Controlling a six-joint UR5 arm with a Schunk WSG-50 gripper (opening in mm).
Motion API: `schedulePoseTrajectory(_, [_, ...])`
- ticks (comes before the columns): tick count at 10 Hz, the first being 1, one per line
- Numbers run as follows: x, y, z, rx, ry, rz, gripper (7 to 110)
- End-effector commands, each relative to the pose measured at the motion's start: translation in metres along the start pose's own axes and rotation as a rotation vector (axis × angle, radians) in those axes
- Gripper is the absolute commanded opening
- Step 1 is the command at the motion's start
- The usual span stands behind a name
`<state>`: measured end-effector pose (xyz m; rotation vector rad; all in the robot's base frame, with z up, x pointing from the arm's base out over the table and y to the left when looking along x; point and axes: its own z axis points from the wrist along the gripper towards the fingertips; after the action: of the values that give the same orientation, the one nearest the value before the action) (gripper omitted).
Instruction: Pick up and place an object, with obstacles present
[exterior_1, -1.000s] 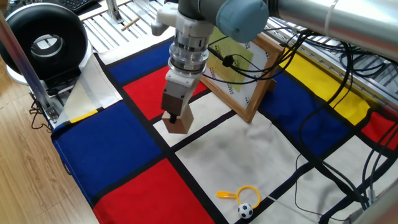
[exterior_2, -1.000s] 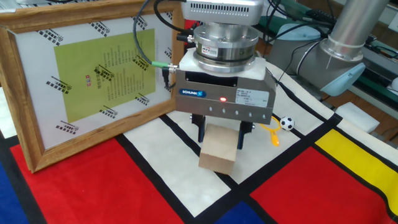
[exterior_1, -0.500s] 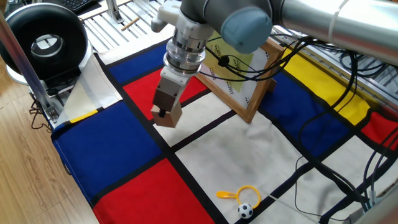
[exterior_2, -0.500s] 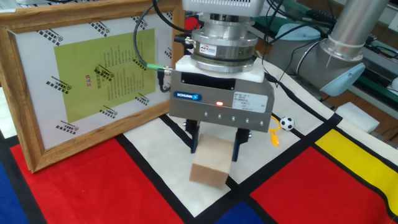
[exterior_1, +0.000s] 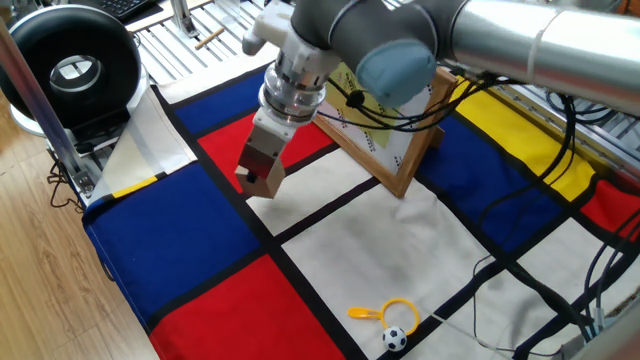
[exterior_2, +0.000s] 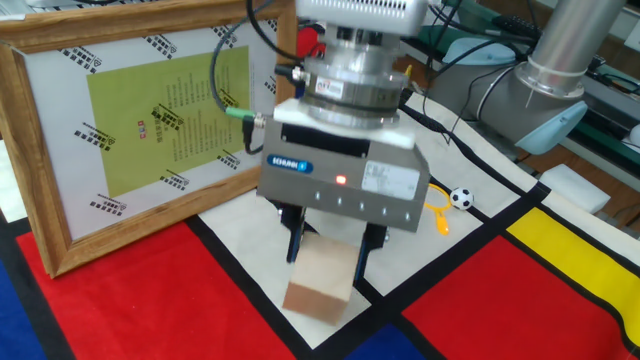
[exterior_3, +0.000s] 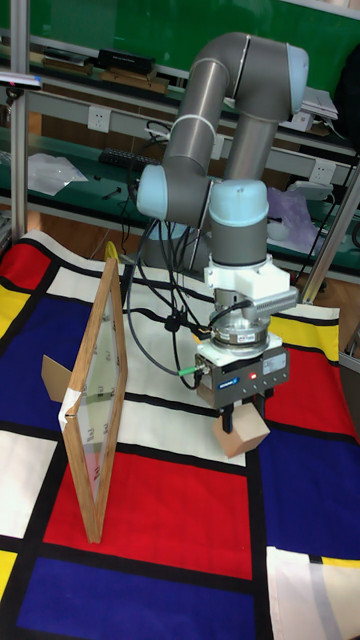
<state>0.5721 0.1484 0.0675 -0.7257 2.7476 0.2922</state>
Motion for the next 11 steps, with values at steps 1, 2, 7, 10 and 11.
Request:
schedulePoseTrajectory(1, [-0.001,0.003,0.019,0.005,-0.018,0.021,7])
schedulePoseTrajectory(2, [0.003,-0.007,0.017,0.048,0.005,0.031,7])
schedulePoseTrajectory(7, [0.011,0.006,0.020,-0.011,0.039,-0.002,44])
schedulePoseTrajectory(10, [0.019,0.001,0.020,-0.006,0.068,-0.008,66])
schedulePoseTrajectory(11, [0.033,-0.006,0.017,0.016,0.127,-0.015,66])
